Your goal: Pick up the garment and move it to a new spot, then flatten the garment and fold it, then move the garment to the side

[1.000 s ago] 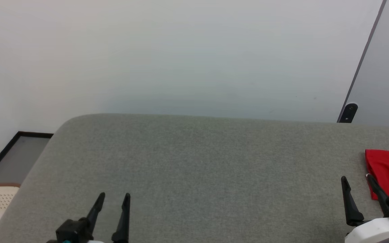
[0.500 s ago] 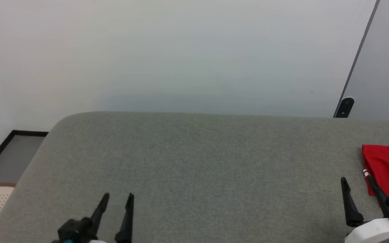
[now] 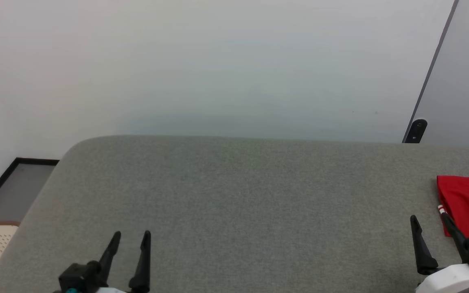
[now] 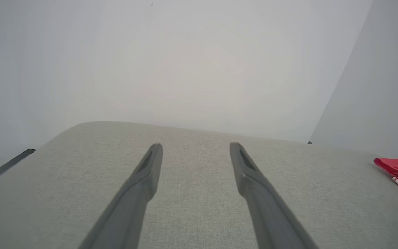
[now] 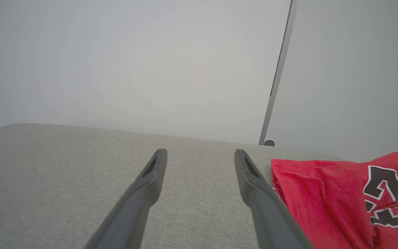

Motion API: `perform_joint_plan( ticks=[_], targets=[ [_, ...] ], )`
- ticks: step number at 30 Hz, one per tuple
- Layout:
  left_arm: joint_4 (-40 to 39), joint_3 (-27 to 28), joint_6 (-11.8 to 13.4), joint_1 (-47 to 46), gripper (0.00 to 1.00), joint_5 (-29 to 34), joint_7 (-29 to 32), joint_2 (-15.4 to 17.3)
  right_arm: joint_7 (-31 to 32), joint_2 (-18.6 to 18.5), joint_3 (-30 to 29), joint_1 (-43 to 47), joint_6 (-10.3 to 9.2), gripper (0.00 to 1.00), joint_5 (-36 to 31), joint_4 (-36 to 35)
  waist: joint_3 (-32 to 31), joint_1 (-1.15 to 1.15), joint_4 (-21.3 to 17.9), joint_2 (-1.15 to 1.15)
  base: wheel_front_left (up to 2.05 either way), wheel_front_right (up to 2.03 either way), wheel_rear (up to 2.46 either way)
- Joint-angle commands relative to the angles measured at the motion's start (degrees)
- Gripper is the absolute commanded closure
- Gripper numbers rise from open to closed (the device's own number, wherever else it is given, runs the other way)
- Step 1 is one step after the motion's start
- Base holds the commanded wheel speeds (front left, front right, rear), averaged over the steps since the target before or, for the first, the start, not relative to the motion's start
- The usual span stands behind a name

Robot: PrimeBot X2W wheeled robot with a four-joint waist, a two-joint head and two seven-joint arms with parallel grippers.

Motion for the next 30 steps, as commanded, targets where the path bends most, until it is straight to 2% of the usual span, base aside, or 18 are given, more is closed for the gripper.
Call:
perform_joint_plan(
  ticks=[1,4,5,10,30],
  targets=[
    [-0.1,0.2,-0.3,-0.1,0.00,0.4,0.0,-0.2,-0.2,-0.2,0.2,-0.2,-0.11,0.00,0.4,0.1,0.0,0.00,0.0,0.00,0.00,0.00,0.00],
    [-0.3,1.3,-0.2,0.1,0.00,1.6,0.0,-0.4,-0.2,-0.2,0.3,-0.2,-0.11,0.00,0.4,0.1,0.0,0.00,0.0,0.00,0.00,0.00,0.00],
    [0.0,1.2,0.0,0.1,1.00,1.4,0.0,-0.3,0.0,0.1,0.2,0.1,0.00,1.00,0.0,0.2,0.0,0.00,0.0,0.00,0.00,0.00,0.00],
    [2.5,1.1,0.0,2.0,1.00,0.5,0.4,-1.2,0.7,1.3,0.2,2.1,0.00,1.00,0.7,2.5,0.0,0.00,0.0,0.00,0.00,0.00,0.00],
    [1.8,3.0,0.0,-0.6,1.00,-18.6,5.8,-2.2,6.1,3.5,-1.5,1.1,-0.01,1.00,21.5,-0.2,1.5,0.00,-0.1,0.00,0.00,0.00,0.00]
  ],
)
